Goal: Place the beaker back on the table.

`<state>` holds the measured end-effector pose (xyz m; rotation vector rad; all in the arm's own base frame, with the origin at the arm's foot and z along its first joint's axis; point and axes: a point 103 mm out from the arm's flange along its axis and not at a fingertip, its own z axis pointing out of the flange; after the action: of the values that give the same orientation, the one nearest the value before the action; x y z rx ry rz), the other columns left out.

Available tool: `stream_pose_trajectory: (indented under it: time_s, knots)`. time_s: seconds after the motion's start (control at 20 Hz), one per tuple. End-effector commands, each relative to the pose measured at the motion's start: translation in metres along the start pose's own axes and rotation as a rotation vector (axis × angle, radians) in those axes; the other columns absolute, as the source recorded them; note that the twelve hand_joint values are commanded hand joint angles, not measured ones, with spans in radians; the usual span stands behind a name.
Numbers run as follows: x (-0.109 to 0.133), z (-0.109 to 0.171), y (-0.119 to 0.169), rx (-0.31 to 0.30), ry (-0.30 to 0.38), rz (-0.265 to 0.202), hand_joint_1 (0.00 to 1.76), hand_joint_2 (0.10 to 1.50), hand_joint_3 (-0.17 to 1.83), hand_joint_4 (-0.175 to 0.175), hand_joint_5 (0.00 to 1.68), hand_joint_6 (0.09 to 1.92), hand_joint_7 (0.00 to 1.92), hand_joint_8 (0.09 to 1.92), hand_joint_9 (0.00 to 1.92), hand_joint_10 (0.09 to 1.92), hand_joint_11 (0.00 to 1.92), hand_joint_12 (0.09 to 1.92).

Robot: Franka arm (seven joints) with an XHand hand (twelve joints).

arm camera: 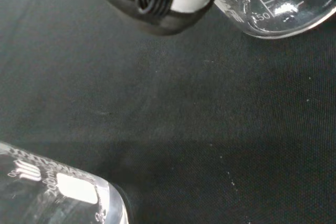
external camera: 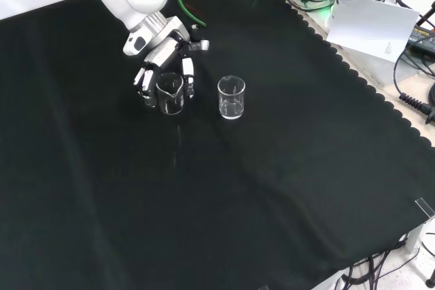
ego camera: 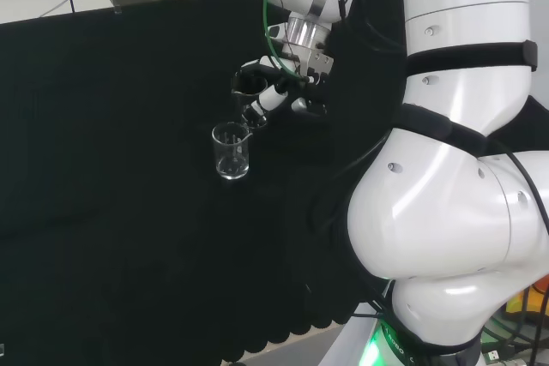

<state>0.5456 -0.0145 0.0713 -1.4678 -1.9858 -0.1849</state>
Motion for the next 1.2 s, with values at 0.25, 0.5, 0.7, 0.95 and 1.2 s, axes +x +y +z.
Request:
stream_pose_trajectory:
  time_s: [0.25,0.5,0.7,0.95,1.2]
  knots:
    - [-0.004,0.001,0.0,0.113,-0.018,0.059,0.95,0.9,-0.17,-0.055,0.24,0.14,0.02,0.62,0.4,0.09,0.0,1.19]
    - [-0.001,0.001,0.0,0.159,-0.042,0.068,0.92,0.89,-0.17,-0.054,0.2,0.09,0.0,0.45,0.3,0.09,0.0,1.08]
    - [0.005,-0.006,-0.004,0.144,-0.042,0.053,0.91,0.87,-0.17,-0.053,0.17,0.09,0.0,0.34,0.26,0.09,0.0,1.0]
    - [0.014,-0.017,-0.012,0.098,-0.051,0.043,0.88,0.86,-0.17,-0.054,0.16,0.09,0.0,0.34,0.26,0.09,0.0,1.01]
    - [0.022,-0.027,-0.018,0.077,-0.069,0.047,0.86,0.84,-0.17,-0.057,0.17,0.09,0.0,0.39,0.27,0.09,0.0,1.07]
